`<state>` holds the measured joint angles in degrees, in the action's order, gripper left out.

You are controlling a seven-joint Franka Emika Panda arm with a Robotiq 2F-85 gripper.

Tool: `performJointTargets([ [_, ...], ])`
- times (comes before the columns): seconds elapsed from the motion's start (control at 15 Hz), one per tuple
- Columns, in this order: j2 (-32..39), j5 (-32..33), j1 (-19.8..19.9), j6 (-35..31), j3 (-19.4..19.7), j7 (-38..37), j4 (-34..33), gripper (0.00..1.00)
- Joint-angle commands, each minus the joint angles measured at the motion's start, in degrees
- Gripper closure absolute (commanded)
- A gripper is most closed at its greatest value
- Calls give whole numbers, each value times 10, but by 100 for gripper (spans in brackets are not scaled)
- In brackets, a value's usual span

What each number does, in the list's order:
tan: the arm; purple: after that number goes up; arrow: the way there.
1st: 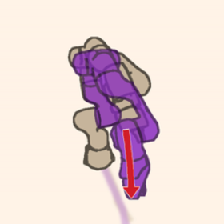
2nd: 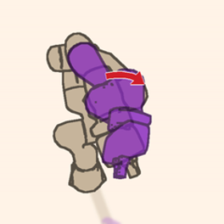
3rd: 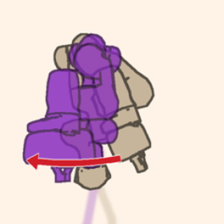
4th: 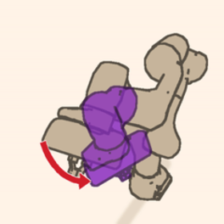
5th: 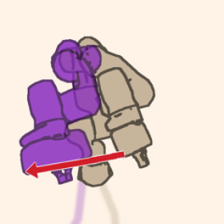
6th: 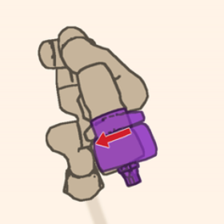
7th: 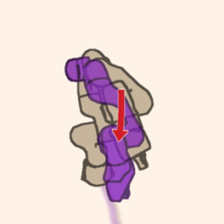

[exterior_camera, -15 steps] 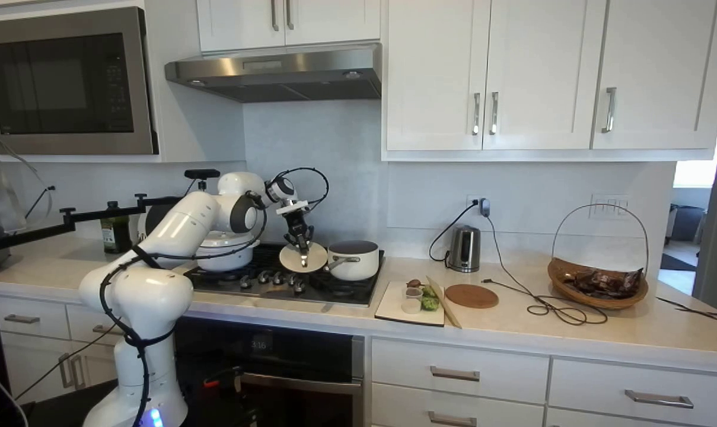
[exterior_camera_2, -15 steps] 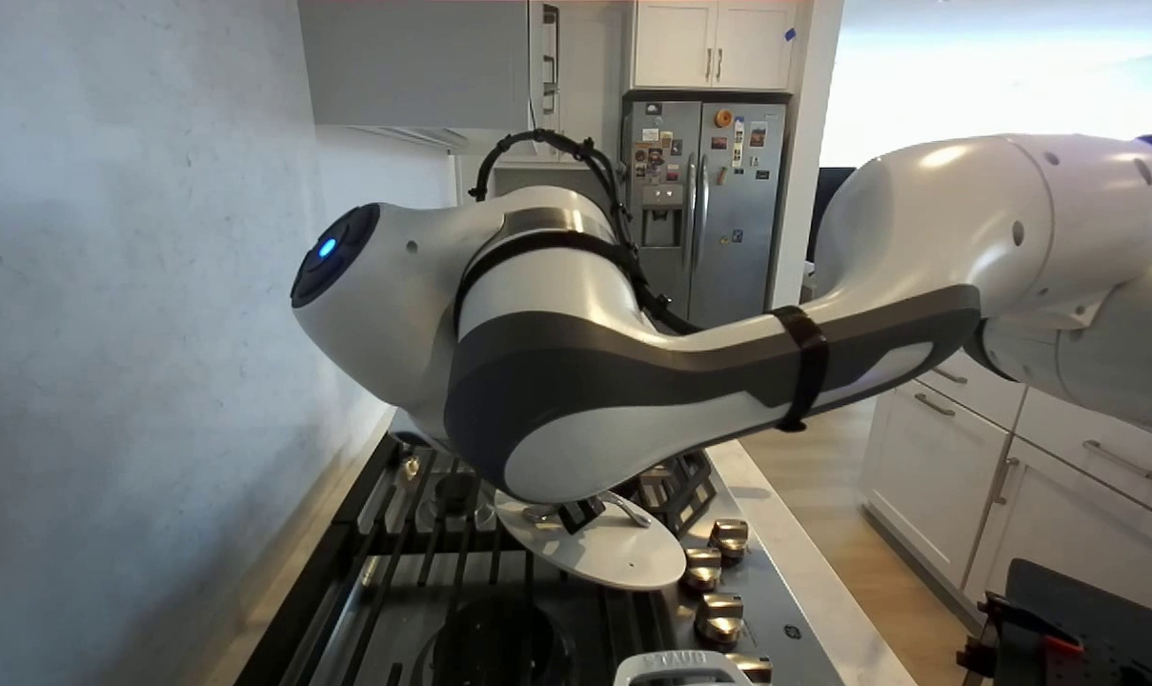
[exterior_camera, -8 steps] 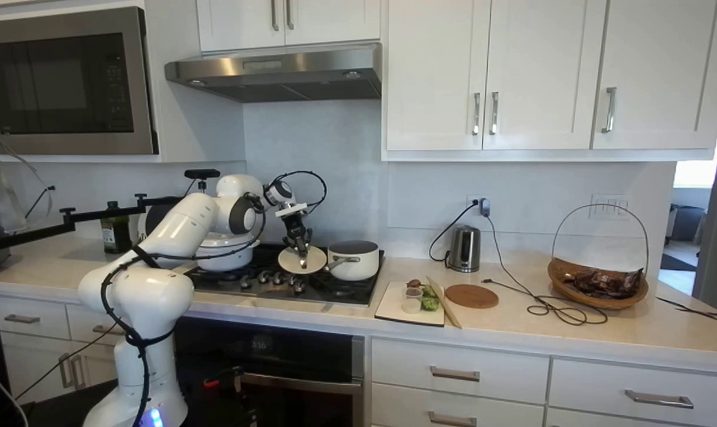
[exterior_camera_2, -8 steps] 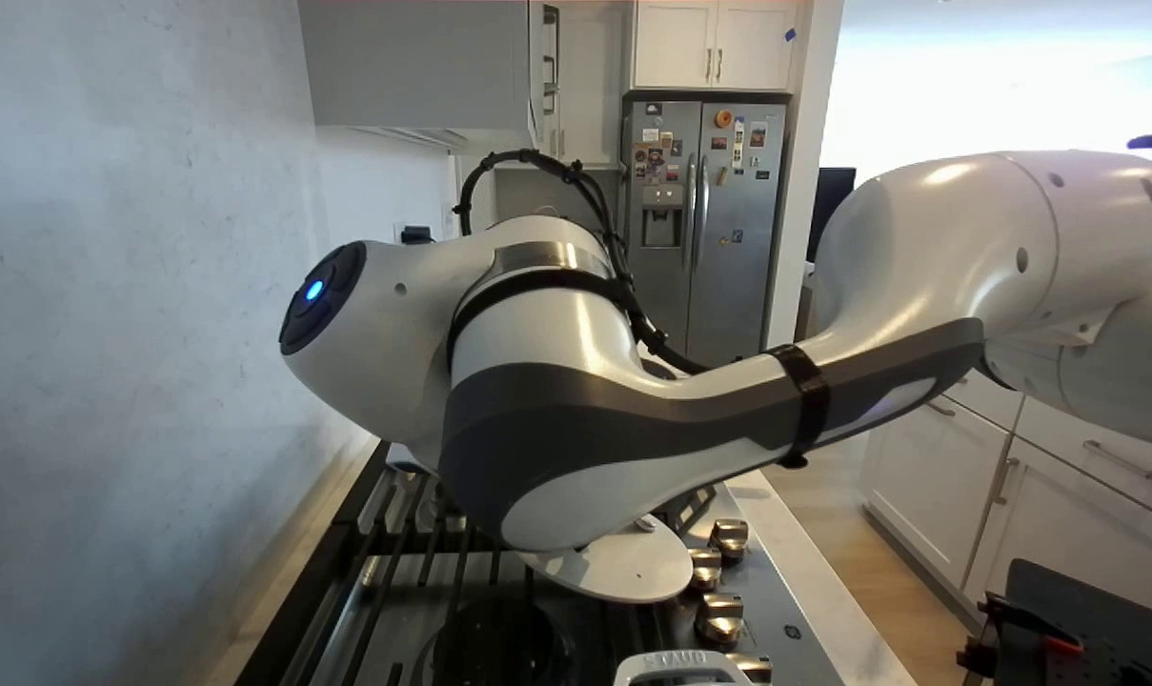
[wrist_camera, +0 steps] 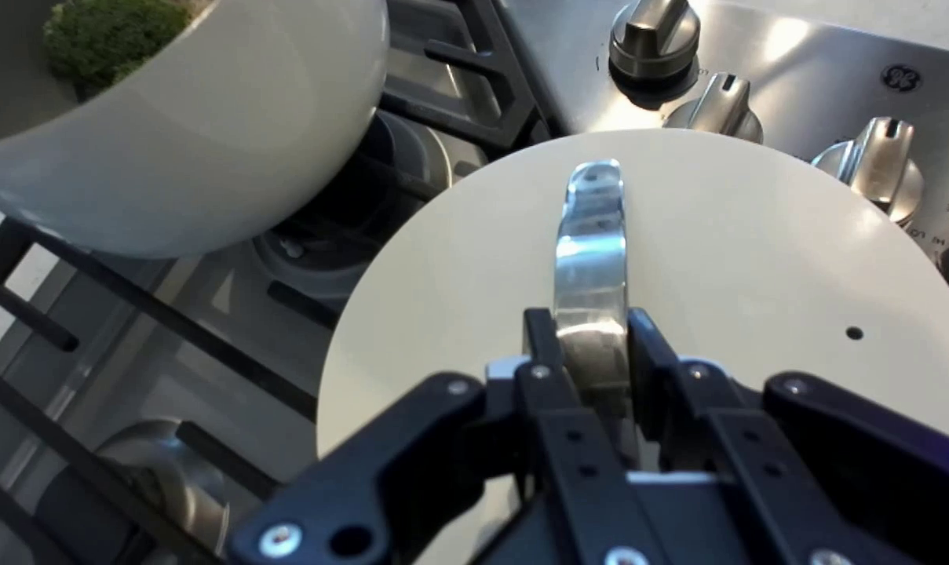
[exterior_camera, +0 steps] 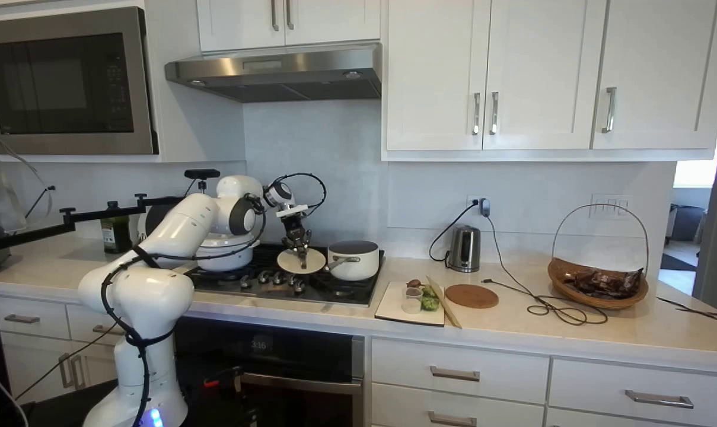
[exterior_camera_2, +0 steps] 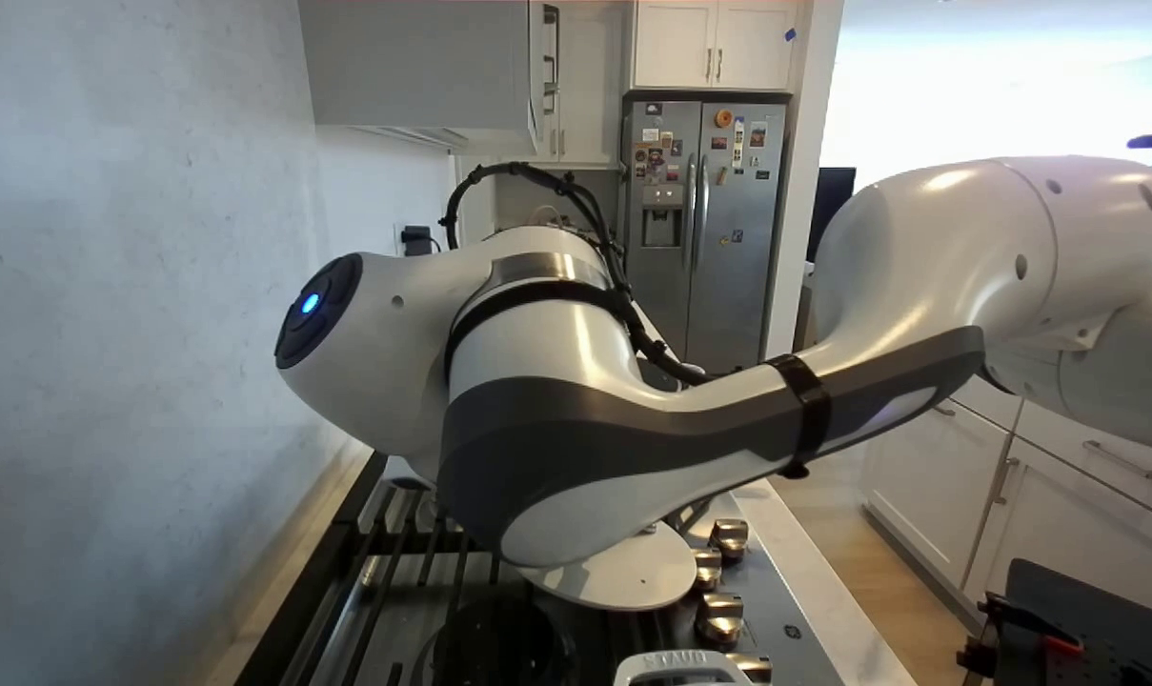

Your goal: Take the lid off the pot on the right of the stove

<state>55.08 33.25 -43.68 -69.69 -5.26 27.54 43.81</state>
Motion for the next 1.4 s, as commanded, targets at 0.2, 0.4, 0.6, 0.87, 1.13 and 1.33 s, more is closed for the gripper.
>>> performJointTargets([
  [0.2, 5, -27, 18, -8, -15, 39, -10, 94],
  [0.4, 7, -40, 27, -13, -21, 44, -10, 94],
  [0.6, 7, -47, 33, -19, -25, 42, -9, 94],
  [0.87, 6, -53, 37, -21, -27, 42, -9, 94],
  [1.13, 6, -57, 41, -16, -31, 40, -12, 49],
  [1.33, 5, -61, 47, -11, -32, 40, -19, 29],
])
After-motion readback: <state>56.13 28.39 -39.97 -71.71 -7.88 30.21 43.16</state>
